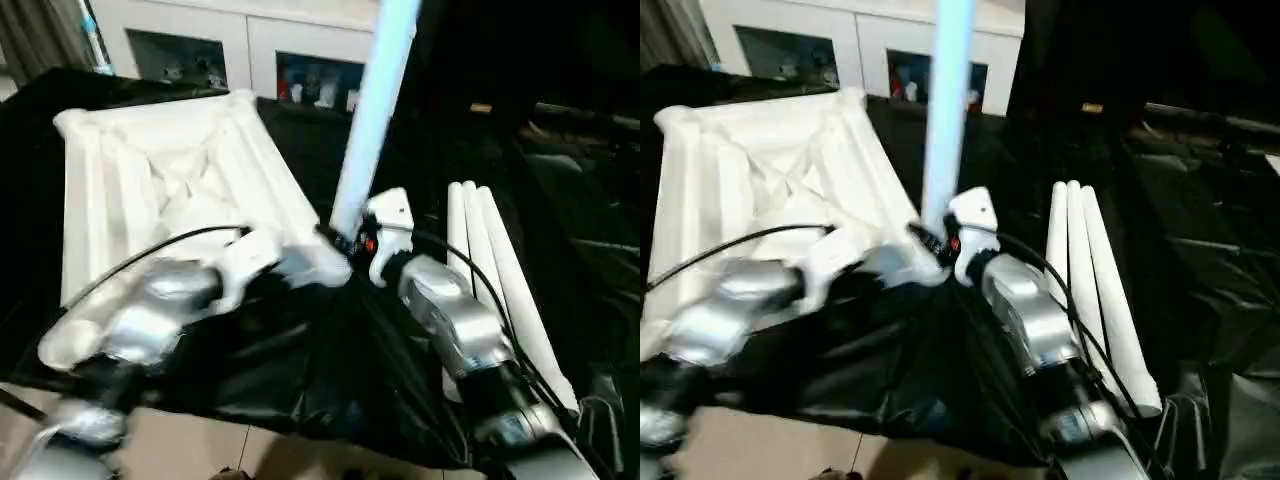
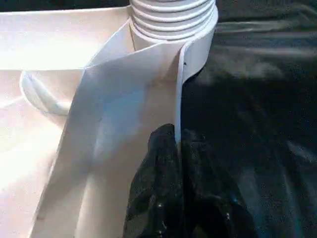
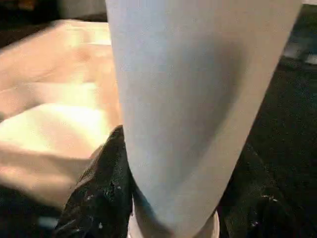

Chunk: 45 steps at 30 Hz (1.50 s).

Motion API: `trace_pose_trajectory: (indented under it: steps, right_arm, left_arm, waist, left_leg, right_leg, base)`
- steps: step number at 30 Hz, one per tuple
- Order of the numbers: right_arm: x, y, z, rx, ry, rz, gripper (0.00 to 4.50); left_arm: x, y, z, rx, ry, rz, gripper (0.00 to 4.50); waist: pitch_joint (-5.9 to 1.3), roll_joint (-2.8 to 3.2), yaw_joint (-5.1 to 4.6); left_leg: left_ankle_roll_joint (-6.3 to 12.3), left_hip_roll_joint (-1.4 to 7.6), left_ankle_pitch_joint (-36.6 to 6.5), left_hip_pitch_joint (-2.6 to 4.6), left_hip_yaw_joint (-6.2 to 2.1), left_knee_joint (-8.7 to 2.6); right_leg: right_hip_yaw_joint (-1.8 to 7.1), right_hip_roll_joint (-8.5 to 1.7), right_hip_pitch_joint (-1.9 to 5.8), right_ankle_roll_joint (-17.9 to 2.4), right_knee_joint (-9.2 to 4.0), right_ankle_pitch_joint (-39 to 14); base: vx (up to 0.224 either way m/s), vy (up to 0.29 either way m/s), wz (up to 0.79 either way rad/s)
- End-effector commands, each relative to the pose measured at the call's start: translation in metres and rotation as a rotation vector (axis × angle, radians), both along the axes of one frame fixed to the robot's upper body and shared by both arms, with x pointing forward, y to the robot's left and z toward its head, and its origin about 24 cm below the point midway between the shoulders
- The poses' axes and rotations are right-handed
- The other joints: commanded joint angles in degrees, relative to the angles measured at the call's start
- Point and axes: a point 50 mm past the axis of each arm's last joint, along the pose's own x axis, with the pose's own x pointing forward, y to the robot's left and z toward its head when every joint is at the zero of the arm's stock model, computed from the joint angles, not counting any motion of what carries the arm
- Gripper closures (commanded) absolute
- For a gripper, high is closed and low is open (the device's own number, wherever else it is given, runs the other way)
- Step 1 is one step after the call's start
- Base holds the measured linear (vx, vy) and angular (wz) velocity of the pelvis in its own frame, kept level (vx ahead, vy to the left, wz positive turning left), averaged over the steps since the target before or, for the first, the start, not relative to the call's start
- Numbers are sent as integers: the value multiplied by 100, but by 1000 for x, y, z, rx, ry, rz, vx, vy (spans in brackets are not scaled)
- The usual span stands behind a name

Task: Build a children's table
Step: Move to table

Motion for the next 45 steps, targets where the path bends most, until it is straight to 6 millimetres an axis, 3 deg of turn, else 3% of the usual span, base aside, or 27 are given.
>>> trace_pose_trajectory:
  steps: [1, 2, 3, 5, 9, 11, 12, 14, 17, 20, 23, 25, 29, 32, 33, 35, 37, 39, 41, 43, 45]
  right_arm:
    - [-29, 7, -75, -101, 329, 6, 264]
    - [-29, 7, -75, -98, 332, 1, 264]
    - [-25, 13, -76, -83, 357, -39, 264]
    - [-23, 16, -75, -89, 355, -45, 264]
    - [-20, 20, -72, -67, 358, -52, 264]
    - [-19, 22, -71, -50, 359, -51, 264]
    - [-18, 23, -71, -42, 360, -48, 264]
    - [-17, 23, -71, -41, 358, -47, 264]
    - [-15, 24, -69, -38, 351, -30, 264]
    - [-13, 19, -64, -29, 341, 20, 264]
    - [-11, 8, -57, -2, 348, 129, 264]
    - [-12, -2, -54, 2, 363, 208, 264]
    - [-15, -18, -51, -6, 385, 336, 264]
    - [-18, -27, -50, -42, 383, 412, 264]
    - [-24, -37, -50, -86, 395, 524, 264]
    - [-26, -43, -49, -113, 408, 584, 264]
    - [-26, -45, -47, -157, 405, 625, 264]
    - [-26, -47, -45, -197, 401, 654, 264]
    - [-25, -47, -44, -209, 398, 661, 264]
    - [-26, -44, -42, -239, 389, 704, 264]
    - [-27, -44, -43, -256, 387, 724, 264]
  left_arm:
    - [8, -11, -6, -5, -9, 139, 450]
    - [8, -13, -6, -7, -8, 141, 450]
    - [12, -33, -4, -26, -4, 153, 450]
    - [13, -42, -3, -21, -10, 154, 450]
    - [13, -40, 0, -2, -24, 153, 450]
    - [13, -35, 0, 9, -30, 153, 450]
    - [13, -33, 0, 12, -33, 149, 450]
    - [12, -31, 0, 22, -32, 144, 450]
    - [12, -28, 1, 45, -40, 122, 450]
    - [8, -25, 4, 50, -61, 44, 450]
    - [0, -12, 4, 55, -41, -27, 450]
    - [-6, -2, 5, 43, -25, -73, 450]
    - [-17, 11, 10, 11, -16, -189, 450]
    - [-26, 18, 13, -6, -9, -267, 450]
    - [-35, 30, 15, -19, 49, -334, 450]
    - [-41, 38, 17, -21, 89, -364, 450]
    - [-43, 43, 19, -2, 116, -387, 450]
    - [-43, 49, 20, 31, 120, -397, 450]
    - [-43, 51, 20, 42, 115, -397, 450]
    - [-41, 52, 22, 49, 96, -395, 450]
    - [-41, 52, 23, 46, 93, -395, 450]
  waist:
    - [-86, 6, -62]
    - [-88, 2, -60]
    - [-103, -13, -79]
    - [-134, -2, -69]
    - [-155, 35, -73]
    - [-172, 47, -97]
    - [-165, 82, -96]
    - [-190, 81, -95]
    - [-180, 69, -69]
    - [-187, 78, -60]
    - [-229, 59, -43]
    - [-239, 51, 2]
    - [-269, -10, 63]
    - [-290, -22, 83]
    - [-328, -18, 99]
    - [-372, -23, 78]
    - [-391, 13, 107]
    - [-403, -11, 105]
    - [-379, -13, 125]
    - [-341, -8, 136]
    - [-330, 9, 144]
  left_leg:
    - [-310, 380, -3081, 131, -340, -504]
    - [-298, 371, -3142, 138, -344, -501]
    - [-269, 372, -3215, 130, -363, -509]
    - [-275, 362, -3359, 173, -376, -504]
    - [-278, 371, -3718, 202, -399, -546]
    - [-294, 389, -3854, 167, -417, -588]
    - [-344, 404, -3994, 169, -439, -619]
    - [-369, 407, -3967, 138, -459, -633]
    - [-342, 394, -3882, 192, -436, -591]
    - [-330, 415, -3798, 156, -456, -609]
    - [-288, 446, -3324, 58, -448, -621]
    - [-196, 446, -2652, 54, -335, -577]
    - [42, 431, -2002, 47, -266, -507]
    - [171, 415, -1695, 46, -224, -446]
    - [239, 417, -1395, 56, -203, -416]
    - [438, 408, -646, -22, -182, -358]
    - [704, 380, 156, 26, -129, -261]
    - [826, 353, 494, 6, -126, -231]
    - [798, 372, 305, 13, -127, -244]
    - [558, 409, -156, 20, -145, -290]
    - [347, 432, -423, 65, -148, -316]
  right_leg:
    - [223, -505, -100, -367, -614, -3909]
    - [219, -502, -109, -332, -629, -3958]
    - [208, -522, -97, -301, -638, -4029]
    - [156, -515, -99, -259, -680, -4047]
    - [67, -511, -70, -267, -734, -3827]
    - [-28, -525, 2, -291, -735, -3599]
    - [-63, -539, 20, -322, -730, -3472]
    - [-59, -568, 62, -396, -702, -3219]
    - [-42, -609, -7, -437, -753, -3346]
    - [-42, -625, 36, -448, -739, -3274]
    - [23, -649, 117, -620, -625, -2702]
    - [92, -625, 84, -944, -549, -1931]
    - [116, -613, 140, -1096, -480, -1705]
    - [139, -594, 118, -1220, -427, -1571]
    - [141, -587, 145, -1335, -360, -1184]
    - [121, -539, 231, -1577, -205, -126]
    - [114, -478, 222, -1881, -71, 1146]
    - [114, -438, 281, -2008, -5, 1726]
    - [113, -447, 289, -1981, -32, 1524]
    - [100, -444, 293, -1865, -93, 661]
    - [100, -445, 272, -1784, -124, 136]
  base:
    - [0, 0, 0]
    - [0, 0, 0]
    - [0, 0, 0]
    - [0, 0, 0]
    - [0, 0, 0]
    - [0, 0, 0]
    - [0, 0, 0]
    - [0, 0, 0]
    - [0, 0, 0]
    - [0, 0, 0]
    - [0, 0, 0]
    - [25, -10, -1]
    - [50, -40, 5]
    - [81, -70, 9]
    - [104, -79, 11]
    - [108, -78, 4]
    - [83, -65, 4]
    - [77, -60, 6]
    - [0, 0, 0]
    - [0, 0, 0]
    - [0, 0, 0]
